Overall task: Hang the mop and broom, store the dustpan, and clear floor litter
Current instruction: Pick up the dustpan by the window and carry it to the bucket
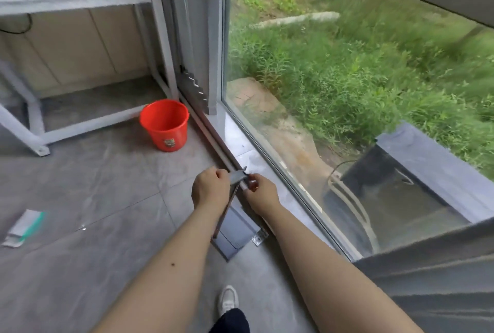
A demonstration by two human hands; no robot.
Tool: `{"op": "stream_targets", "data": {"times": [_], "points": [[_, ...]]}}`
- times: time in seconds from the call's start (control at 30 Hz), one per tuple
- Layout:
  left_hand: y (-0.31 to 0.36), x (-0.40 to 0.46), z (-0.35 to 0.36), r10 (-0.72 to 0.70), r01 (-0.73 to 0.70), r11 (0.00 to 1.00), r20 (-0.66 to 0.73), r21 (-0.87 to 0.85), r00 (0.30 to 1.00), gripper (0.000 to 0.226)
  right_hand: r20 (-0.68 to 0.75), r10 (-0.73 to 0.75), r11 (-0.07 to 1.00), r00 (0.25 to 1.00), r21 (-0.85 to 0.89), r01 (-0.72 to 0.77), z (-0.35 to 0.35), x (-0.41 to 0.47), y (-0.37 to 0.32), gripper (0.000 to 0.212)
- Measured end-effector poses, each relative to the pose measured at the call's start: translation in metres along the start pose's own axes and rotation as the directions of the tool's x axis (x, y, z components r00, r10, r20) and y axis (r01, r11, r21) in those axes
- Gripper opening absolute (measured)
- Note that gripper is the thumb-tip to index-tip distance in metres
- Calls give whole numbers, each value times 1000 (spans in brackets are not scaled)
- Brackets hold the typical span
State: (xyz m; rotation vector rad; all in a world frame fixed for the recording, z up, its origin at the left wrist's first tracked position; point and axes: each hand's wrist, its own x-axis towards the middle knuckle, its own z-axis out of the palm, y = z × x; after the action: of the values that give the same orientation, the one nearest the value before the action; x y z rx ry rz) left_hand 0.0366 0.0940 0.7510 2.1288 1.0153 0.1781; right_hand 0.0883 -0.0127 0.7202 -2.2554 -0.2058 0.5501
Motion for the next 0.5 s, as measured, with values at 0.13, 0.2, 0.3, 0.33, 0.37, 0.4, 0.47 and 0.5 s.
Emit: {"op": "stream_targets", "data": {"times": [0.13,0.2,0.3,0.33,0.37,0.4,0.47,0.5], "points": [[-4,73,-29,-27,29,999,-73,31,997,35,141,-77,997,987,-11,79,25,63,-46,30],[-7,103,-43,-61,65,997,-96,36,993,37,198,-117,992,973,-16,123,38,86,-68,29],[-16,143,-62,-84,92,995,-136,48,987,36,267,-172,985,948,29,170,53,109,-95,28],[-22,158,-70,-94,102,994,-145,49,985,37,292,-197,980,936,43,193,60,118,-105,27],[-27,171,-75,-92,101,994,-147,51,985,38,315,-213,977,925,59,205,67,126,-114,27],[-30,182,-81,-88,98,994,-146,58,985,39,334,-223,975,916,66,213,73,133,-121,28],[-37,204,-92,-87,96,994,-134,61,987,40,363,-219,976,906,71,208,86,145,-136,30],[-43,222,-100,-94,101,994,-126,51,988,41,376,-215,976,901,63,207,98,155,-148,31]]}}
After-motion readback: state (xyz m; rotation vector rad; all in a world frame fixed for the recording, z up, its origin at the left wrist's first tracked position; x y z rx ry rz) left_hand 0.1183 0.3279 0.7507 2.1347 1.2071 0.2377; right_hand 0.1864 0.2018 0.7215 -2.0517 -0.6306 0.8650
